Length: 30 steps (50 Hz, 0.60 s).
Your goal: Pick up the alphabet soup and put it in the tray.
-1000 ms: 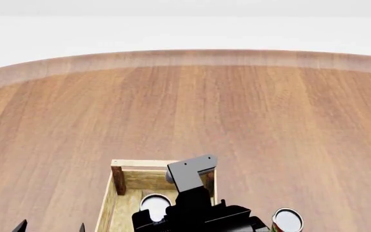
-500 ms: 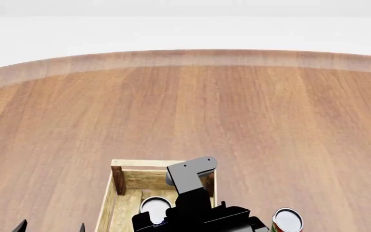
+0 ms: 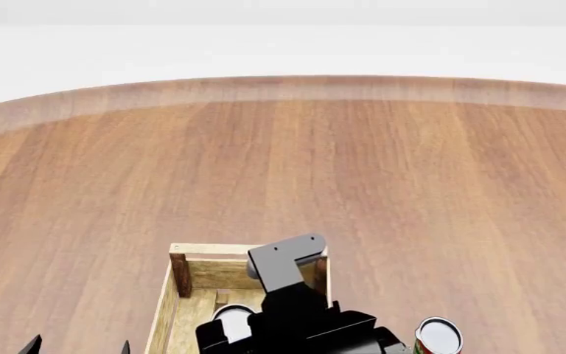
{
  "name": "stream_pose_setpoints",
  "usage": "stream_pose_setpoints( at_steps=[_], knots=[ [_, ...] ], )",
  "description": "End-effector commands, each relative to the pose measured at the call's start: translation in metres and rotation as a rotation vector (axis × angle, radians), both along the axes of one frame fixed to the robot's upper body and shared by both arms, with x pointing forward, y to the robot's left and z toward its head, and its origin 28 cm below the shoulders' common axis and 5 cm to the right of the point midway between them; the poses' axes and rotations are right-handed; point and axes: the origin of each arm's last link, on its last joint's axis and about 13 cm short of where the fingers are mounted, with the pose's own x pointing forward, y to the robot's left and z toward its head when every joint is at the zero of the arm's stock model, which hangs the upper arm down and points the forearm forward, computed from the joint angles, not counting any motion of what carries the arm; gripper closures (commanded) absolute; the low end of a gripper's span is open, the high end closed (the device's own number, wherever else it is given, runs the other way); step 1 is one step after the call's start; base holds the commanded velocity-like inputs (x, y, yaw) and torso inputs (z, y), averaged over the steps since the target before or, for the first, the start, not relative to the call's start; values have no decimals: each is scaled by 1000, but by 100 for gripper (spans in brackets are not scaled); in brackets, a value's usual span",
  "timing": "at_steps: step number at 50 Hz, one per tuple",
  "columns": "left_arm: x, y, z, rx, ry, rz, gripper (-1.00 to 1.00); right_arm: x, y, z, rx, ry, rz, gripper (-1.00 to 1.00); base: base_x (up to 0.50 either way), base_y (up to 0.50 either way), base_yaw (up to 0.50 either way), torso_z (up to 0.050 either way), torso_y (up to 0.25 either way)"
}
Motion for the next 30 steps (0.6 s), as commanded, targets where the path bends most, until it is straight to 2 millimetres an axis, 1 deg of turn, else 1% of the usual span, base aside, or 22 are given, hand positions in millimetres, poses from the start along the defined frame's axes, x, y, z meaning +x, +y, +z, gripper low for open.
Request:
stream_pose_setpoints(
  at_steps=[1, 14, 29, 30],
  knots=[
    [0, 0, 0, 0, 0, 0, -100, 1, 2, 2, 1, -28, 3, -100, 0, 0, 0, 0, 0],
    [0, 0, 0, 0, 0, 0, -100, -1, 8, 0, -1, -72, 27, -100, 0, 0, 0, 1, 0],
    [0, 0, 0, 0, 0, 0, -100, -21, 10, 6, -7, -128, 28, -100, 0, 0, 0, 0, 0],
    [0, 0, 0, 2, -3, -2, -100, -25, 10, 8, -9, -140, 30, -100, 0, 0, 0, 0, 0]
  ],
)
